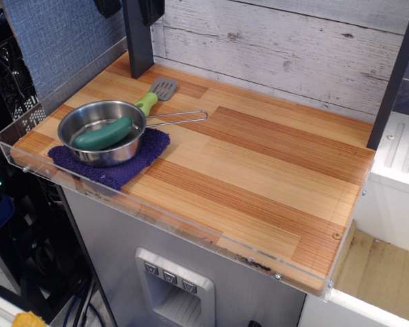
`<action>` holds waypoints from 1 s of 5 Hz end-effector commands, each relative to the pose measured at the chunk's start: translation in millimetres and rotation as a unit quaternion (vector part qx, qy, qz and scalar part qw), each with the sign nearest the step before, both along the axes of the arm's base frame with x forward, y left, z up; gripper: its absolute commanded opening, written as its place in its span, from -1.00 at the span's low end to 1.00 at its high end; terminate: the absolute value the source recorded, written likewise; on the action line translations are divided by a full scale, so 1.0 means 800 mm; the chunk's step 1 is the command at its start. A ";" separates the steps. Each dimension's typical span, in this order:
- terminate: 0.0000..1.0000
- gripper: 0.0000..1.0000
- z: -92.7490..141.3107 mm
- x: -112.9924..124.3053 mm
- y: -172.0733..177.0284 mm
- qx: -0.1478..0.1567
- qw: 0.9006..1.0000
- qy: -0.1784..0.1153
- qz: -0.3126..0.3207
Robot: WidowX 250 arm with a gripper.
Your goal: Move cucumber to above metal pot
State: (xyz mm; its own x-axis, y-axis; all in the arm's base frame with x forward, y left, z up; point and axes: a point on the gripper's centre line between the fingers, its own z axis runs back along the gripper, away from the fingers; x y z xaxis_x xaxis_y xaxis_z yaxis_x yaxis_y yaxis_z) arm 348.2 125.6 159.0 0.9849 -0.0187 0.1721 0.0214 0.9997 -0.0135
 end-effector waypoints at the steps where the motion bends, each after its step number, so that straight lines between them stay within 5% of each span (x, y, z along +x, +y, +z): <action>1: -1.00 1.00 0.000 0.000 0.000 0.000 1.000 0.000 0.000; 4: -1.00 1.00 -0.042 -0.025 0.048 -0.062 0.998 0.015 -0.008; 5: -1.00 1.00 -0.048 -0.051 0.058 -0.040 0.999 0.021 -0.004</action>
State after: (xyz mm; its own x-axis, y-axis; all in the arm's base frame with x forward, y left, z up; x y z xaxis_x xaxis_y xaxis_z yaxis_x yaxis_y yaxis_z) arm 305.9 167.1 92.3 0.9979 -0.0142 0.0627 0.0227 0.9903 -0.1369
